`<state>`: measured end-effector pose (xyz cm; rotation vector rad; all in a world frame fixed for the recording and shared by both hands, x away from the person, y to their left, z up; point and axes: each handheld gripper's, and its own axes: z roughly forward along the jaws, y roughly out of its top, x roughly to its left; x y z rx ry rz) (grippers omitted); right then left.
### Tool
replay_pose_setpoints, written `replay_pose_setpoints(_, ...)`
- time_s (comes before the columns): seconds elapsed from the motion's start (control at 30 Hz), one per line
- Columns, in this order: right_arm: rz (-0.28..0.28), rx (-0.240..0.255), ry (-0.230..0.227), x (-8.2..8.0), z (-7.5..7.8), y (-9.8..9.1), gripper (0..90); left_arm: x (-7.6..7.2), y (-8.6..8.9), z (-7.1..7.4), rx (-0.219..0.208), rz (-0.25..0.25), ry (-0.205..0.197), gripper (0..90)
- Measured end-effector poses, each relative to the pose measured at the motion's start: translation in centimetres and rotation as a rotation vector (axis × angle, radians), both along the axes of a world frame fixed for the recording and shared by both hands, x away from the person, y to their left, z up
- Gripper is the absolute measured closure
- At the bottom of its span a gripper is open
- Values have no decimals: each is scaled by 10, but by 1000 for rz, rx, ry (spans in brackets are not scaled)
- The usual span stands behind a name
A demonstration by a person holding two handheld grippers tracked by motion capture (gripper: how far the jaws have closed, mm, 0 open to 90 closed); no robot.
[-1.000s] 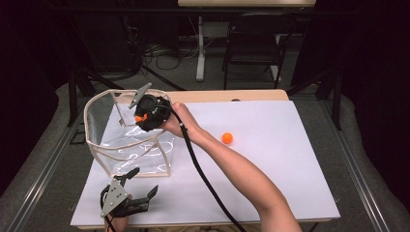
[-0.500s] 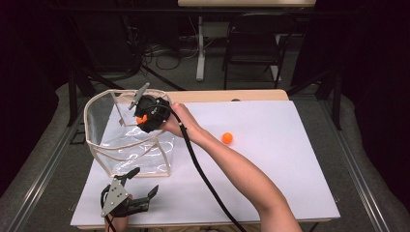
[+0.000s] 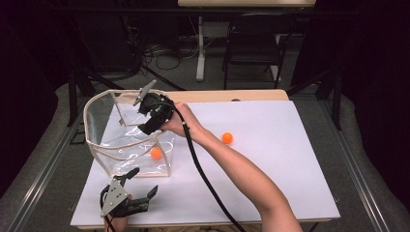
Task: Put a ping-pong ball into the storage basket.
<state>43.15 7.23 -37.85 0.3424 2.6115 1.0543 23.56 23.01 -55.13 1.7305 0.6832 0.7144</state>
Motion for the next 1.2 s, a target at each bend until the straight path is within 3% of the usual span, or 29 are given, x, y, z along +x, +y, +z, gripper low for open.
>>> replay_pose_setpoints(0.57, -11, 162, 22, -4, 20, -54, 50, 0, 0, 0, 3, 0, 1, 156)
replay_pose_setpoints(1.2, -48, 213, 11, -10, 20, -103, 23, -1, 0, 0, 2, 4, 0, 156)
